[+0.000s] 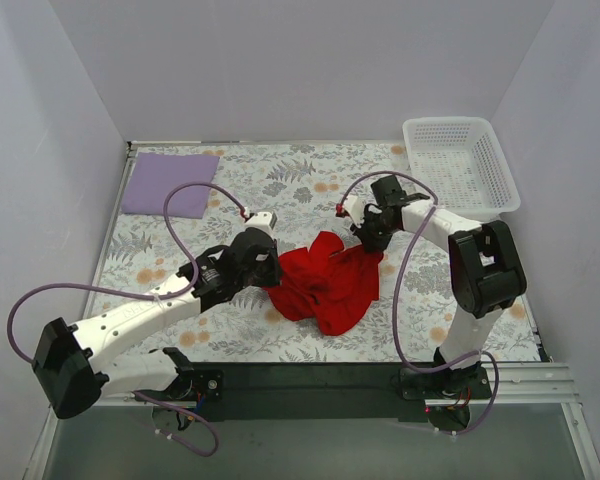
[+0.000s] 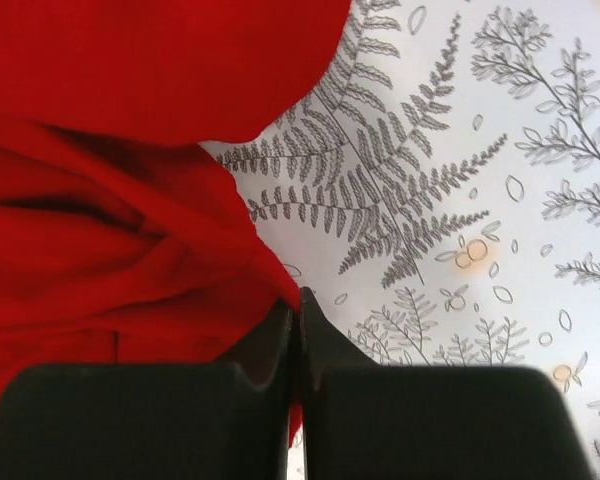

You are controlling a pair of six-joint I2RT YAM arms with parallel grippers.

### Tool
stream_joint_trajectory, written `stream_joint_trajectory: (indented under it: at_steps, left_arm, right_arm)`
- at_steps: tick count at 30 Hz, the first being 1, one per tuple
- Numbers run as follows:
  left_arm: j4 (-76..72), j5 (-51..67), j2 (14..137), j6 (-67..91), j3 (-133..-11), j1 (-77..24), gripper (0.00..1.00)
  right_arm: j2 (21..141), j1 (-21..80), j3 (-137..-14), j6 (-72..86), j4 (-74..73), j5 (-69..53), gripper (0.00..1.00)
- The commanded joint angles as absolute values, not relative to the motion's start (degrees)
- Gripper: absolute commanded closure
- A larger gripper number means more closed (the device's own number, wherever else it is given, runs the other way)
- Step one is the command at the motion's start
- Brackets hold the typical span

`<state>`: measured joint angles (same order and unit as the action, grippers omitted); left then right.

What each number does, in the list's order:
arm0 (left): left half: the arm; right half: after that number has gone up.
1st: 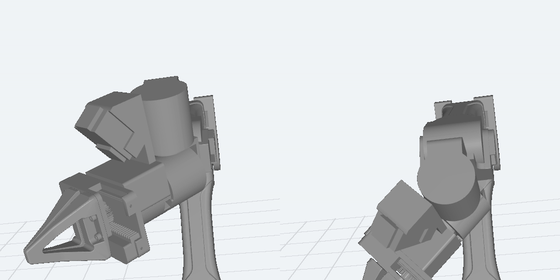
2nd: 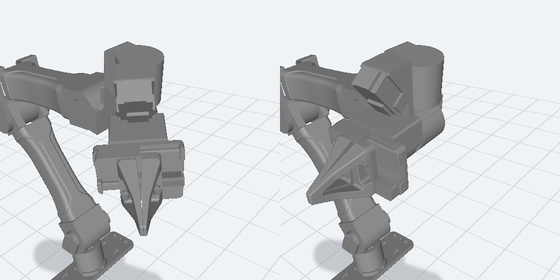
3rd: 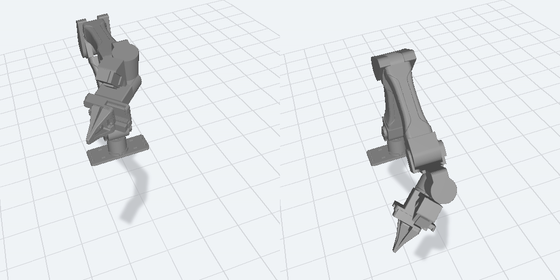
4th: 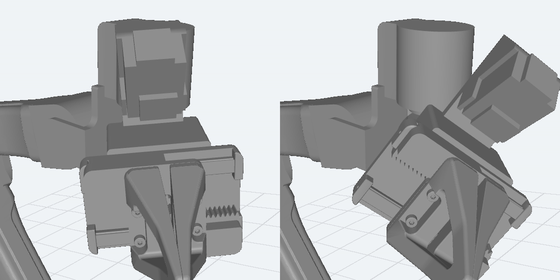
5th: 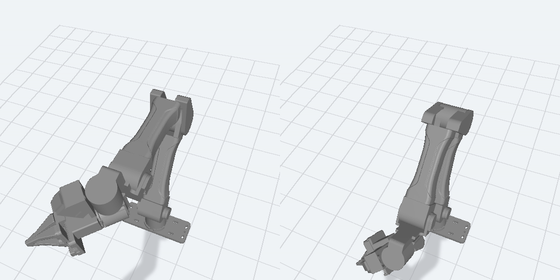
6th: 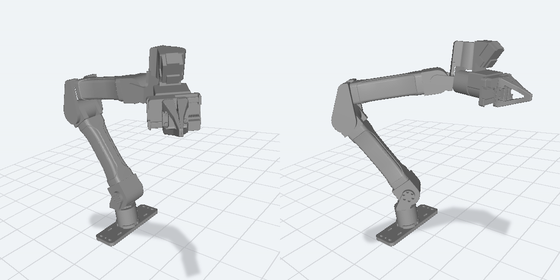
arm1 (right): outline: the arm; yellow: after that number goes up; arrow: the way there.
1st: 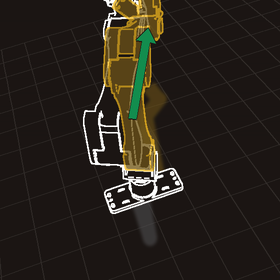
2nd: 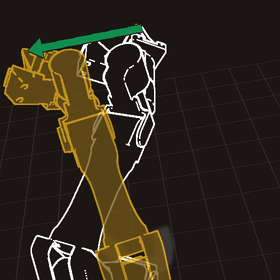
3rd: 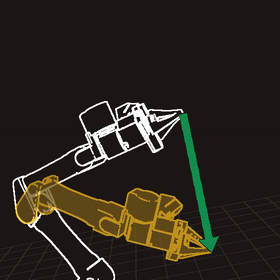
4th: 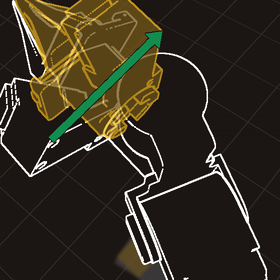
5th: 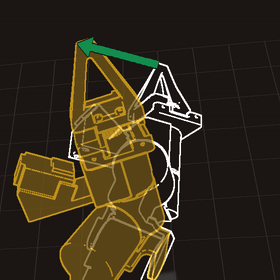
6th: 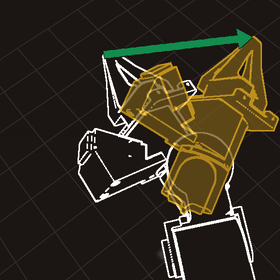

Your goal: Fold and stack the t-shirts

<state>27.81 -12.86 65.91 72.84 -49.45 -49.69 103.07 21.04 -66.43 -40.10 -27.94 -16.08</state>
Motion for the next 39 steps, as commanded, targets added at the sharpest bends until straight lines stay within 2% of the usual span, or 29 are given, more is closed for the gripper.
stream_joint_trajectory:
  at_steps: [1, 6, 10, 15, 21, 28, 39]
  left_arm:
    - [28.1, -15.1, 61.4, 70.7, -51.0, -49.8, 1.0]
    - [27.1, -24.9, 49.6, 63.2, -55.5, -49.8, 1.0]
    - [21.5, -26.0, 42.2, 56.2, -59.8, -49.8, 1.0]
    - [17.1, -22.1, 36.3, 50.7, -64.1, -49.8, 1.0]
    - [16.0, -25.4, 33.0, 46.9, -70.0, -49.7, 1.0]
    - [16.0, -23.9, 33.4, 47.2, -70.1, -49.8, 1.0]
    - [16.1, -15.7, 36.0, 51.2, -66.0, -49.8, 1.0]
  right_arm:
    - [96.5, 20.9, -71.4, -39.9, -30.6, -15.8, 0.99]
    - [80.1, 19.3, -77.5, -46.7, -34.3, -22.9, 0.99]
    - [72.9, 18.2, -83.7, -48.4, -34.2, -21.2, 0.99]
    - [68.9, 15.9, -94.2, -46.8, -34.1, -17.6, 0.99]
    - [65.7, 6.7, -101.1, -41.1, -33.0, -17.9, 0.99]
    - [63.0, 5.2, -99.8, -38.2, -32.8, -20.1, 0.99]
    - [59.1, 5.2, -90.8, -34.8, -34.6, -35.8, 0.99]
